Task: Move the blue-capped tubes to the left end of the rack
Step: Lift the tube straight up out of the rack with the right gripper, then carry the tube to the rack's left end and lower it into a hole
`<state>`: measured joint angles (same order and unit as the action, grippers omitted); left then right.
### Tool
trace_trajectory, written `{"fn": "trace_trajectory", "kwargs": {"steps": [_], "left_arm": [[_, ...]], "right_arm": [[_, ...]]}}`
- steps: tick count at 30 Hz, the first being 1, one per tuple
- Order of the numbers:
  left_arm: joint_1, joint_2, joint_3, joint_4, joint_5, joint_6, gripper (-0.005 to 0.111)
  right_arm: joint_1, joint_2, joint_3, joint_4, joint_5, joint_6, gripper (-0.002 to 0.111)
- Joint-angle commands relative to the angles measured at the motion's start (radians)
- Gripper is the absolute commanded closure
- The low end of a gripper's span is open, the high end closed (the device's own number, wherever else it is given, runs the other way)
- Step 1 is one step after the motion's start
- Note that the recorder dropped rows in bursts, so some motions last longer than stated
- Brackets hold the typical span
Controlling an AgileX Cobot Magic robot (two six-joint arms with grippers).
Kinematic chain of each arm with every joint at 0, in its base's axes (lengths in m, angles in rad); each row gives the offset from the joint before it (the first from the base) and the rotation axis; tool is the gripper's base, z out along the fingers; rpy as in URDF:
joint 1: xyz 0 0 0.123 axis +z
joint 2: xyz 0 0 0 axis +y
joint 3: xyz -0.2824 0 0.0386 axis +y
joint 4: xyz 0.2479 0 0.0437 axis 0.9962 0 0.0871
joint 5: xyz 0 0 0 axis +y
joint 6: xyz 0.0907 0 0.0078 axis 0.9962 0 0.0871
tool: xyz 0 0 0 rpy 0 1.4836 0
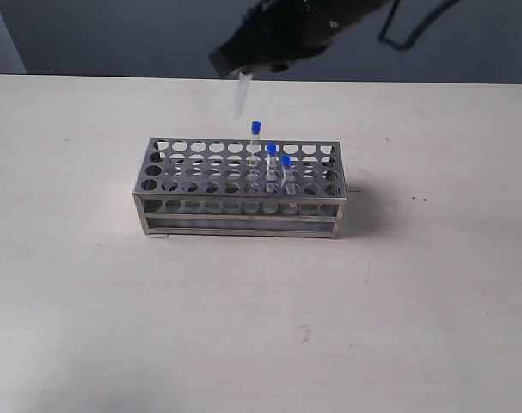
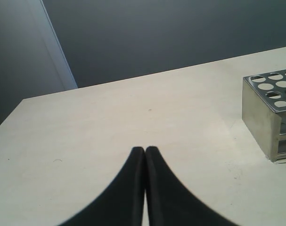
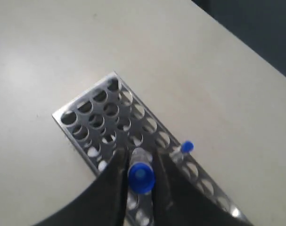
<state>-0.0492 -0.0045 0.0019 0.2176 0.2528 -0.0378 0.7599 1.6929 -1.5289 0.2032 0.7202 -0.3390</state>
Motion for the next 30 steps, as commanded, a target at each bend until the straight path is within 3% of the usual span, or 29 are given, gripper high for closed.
{"fn": "trace_trajectory", "kwargs": {"steps": [1,10,30], "left_arm": [[-0.006,0.004,-0.002,0.006,-0.013,-0.003,0.106],[-0.006,0.004,-0.002,0.006,-0.013,-0.003,0.106],[-0.006,0.004,-0.002,0.006,-0.013,-0.003,0.106]], "right_arm": [[0.006,0.195,-0.262,0.099,0.098,-0.136,0.109],[0.069,0.592,-0.763,0.071,0.331,-0.147,0.109],[0.071,0.669,-0.797,0.019,0.309,-0.085,0.109]]}}
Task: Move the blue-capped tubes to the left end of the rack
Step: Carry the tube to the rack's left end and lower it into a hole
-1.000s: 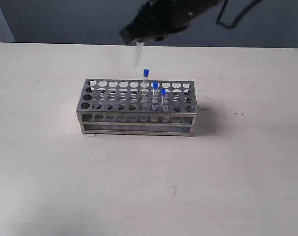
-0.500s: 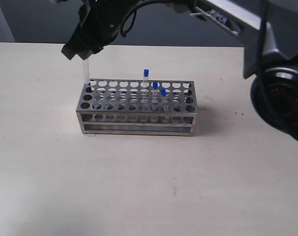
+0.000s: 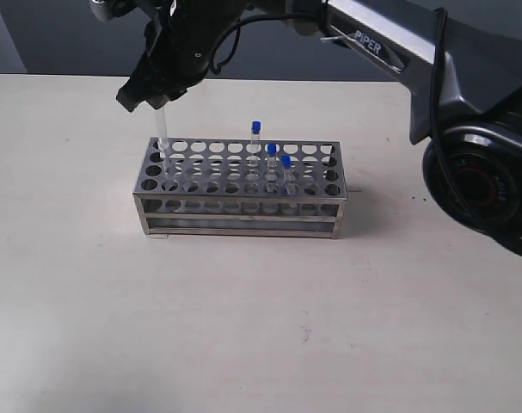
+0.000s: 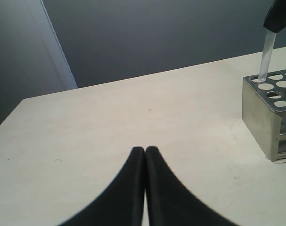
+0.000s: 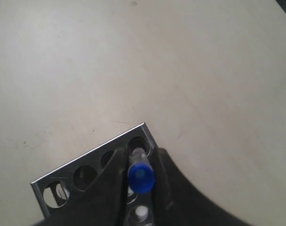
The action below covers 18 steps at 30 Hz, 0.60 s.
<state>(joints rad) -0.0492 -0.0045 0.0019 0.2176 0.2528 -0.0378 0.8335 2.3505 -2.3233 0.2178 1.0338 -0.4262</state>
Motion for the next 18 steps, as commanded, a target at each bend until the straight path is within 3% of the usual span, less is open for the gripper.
{"fn": "trace_trajectory", "kwargs": {"steps": [1,18], "left_arm": [[-0.006,0.004,-0.002,0.006,-0.013,-0.003,0.106],[-0.006,0.004,-0.002,0.006,-0.013,-0.003,0.106]], "right_arm": [[-0.003,0.017,-0.003,0.014,-0.004,0.003,0.109],[0.006,0.087,-0.003,0.091,-0.036,0.014,0.109]]}}
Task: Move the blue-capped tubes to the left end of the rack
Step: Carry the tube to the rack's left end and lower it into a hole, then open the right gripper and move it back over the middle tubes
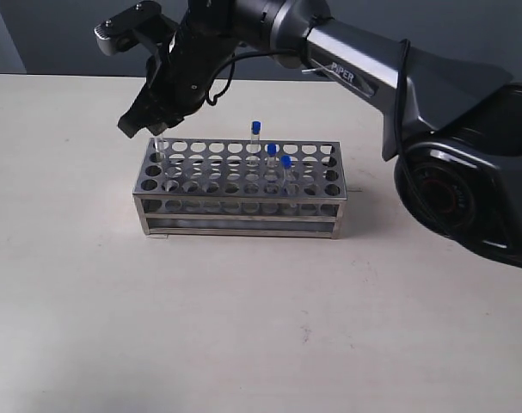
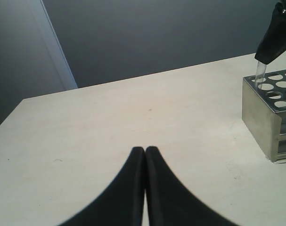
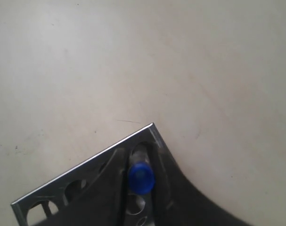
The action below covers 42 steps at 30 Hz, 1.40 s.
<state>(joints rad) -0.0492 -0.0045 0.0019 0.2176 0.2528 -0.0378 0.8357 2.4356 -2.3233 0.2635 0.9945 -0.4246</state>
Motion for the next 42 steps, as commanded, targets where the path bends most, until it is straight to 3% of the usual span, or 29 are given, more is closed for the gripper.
{"fn": "trace_trajectory", "kwargs": {"steps": [1,8,15,36,42], "left_arm": [[-0.006,0.004,-0.002,0.006,-0.013,-0.003,0.106],[-0.006,0.004,-0.002,0.006,-0.013,-0.003,0.106],[-0.006,0.004,-0.002,0.006,-0.013,-0.003,0.106],[-0.006,0.004,-0.002,0.006,-0.013,-0.003,0.106],[-0.006,0.004,-0.002,0.006,-0.013,-0.003,0.106]], "right_arm": [[0.003,0.002,-0.003,0.061,0.004,0.015,0.109],[0.003,0.002,-0.003,0.097,0.008,0.015,0.105],[0.003,0.002,-0.003,0.109,0.026,0.022,0.066],[0.003,-0.068,-0.005,0.104,0.127,0.062,0.068],[0.002,-0.135,-0.005,0.048,0.225,0.096,0.068]]}}
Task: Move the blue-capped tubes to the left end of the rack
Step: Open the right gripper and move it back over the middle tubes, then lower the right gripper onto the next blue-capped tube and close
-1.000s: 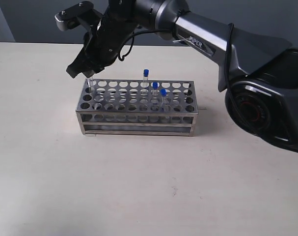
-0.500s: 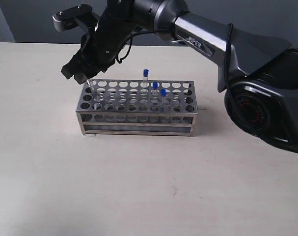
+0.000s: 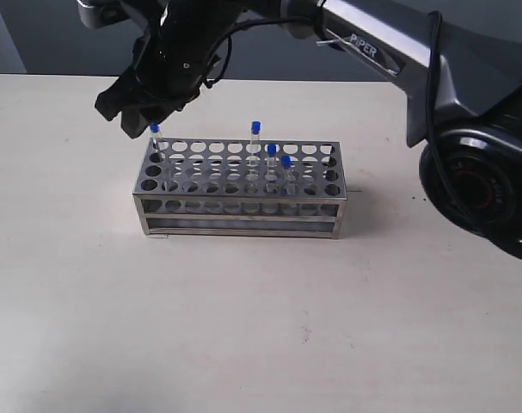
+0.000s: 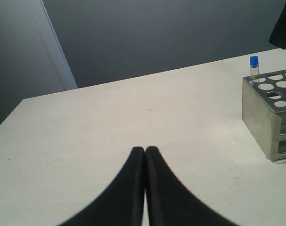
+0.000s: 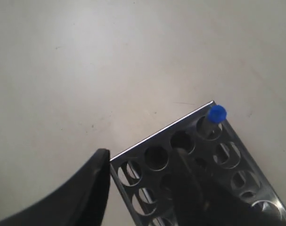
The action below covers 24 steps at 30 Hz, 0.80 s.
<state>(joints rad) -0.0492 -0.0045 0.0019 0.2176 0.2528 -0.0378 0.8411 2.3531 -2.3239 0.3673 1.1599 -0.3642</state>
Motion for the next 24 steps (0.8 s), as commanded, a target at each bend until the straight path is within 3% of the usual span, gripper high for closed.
{"fn": "trace_trajectory", "kwargs": {"steps": [1,6,13,16,24], "left_arm": [[-0.006,0.004,-0.002,0.006,-0.013,-0.003,0.106],[-0.006,0.004,-0.002,0.006,-0.013,-0.003,0.106],[-0.006,0.004,-0.002,0.006,-0.013,-0.003,0.106],[-0.006,0.004,-0.002,0.006,-0.013,-0.003,0.106],[-0.006,0.004,-0.002,0.006,-0.013,-0.003,0.106]], "right_arm": [[-0.004,-0.067,-0.005,-0.103,0.061,0.062,0.068],[-0.016,-0.201,0.044,-0.326,0.061,0.194,0.068],[-0.117,-0.401,0.464,-0.344,0.061,0.221,0.068],[-0.126,-0.433,0.639,-0.333,-0.034,0.221,0.068],[-0.124,-0.427,0.695,-0.297,-0.098,0.221,0.068]]}}
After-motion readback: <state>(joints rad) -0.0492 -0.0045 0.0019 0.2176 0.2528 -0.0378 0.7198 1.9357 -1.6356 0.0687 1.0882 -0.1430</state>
